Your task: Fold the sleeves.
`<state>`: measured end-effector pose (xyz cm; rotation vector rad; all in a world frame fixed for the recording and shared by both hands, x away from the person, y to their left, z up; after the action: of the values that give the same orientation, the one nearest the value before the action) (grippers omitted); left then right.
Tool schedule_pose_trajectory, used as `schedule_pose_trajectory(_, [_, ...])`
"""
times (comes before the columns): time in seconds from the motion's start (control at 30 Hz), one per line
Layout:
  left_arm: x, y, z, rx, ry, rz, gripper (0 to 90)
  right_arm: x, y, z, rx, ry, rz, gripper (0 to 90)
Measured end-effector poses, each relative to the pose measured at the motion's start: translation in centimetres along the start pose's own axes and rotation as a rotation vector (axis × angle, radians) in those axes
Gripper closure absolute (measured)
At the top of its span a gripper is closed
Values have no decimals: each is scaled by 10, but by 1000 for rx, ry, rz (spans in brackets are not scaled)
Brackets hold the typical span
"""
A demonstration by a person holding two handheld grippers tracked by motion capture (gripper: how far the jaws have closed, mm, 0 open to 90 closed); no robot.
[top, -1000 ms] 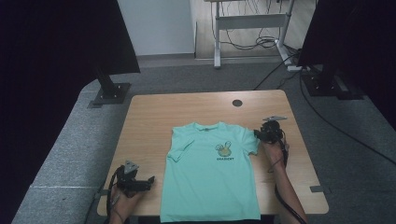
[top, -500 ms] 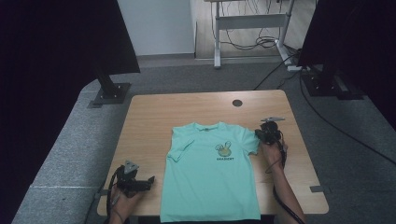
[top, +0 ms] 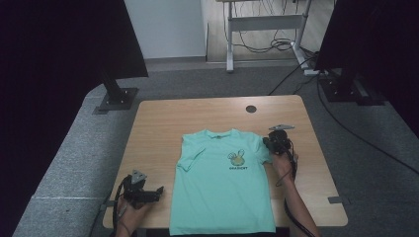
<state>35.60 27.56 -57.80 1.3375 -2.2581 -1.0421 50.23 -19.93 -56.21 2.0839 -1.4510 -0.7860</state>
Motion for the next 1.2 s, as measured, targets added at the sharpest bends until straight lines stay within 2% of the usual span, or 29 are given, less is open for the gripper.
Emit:
schedule_pose_trajectory(0.3, [0, 0, 0, 0, 0, 0, 4, -23, 1, -3, 9, 17, -32, 866])
schedule_pose_trajectory(0.67, [0, 0, 0, 0, 0, 0, 5, -54, -9, -3, -3, 41, -74, 865])
schedule_pose_trajectory(1.2, [0, 0, 0, 1, 0, 0, 5, -91, -24, -8, -12, 66, -109, 866])
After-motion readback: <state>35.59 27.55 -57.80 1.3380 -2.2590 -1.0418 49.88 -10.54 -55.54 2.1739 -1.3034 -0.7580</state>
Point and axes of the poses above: each handheld gripper's, and its own axes: y roughly backward along the jaws, z roughly out of its underside, x roughly to its right, the point moved 6 cm from there along -y, roughly forward along the jaws, and after that the axes turned 7 degrees about -y, right-handed, at the moved point
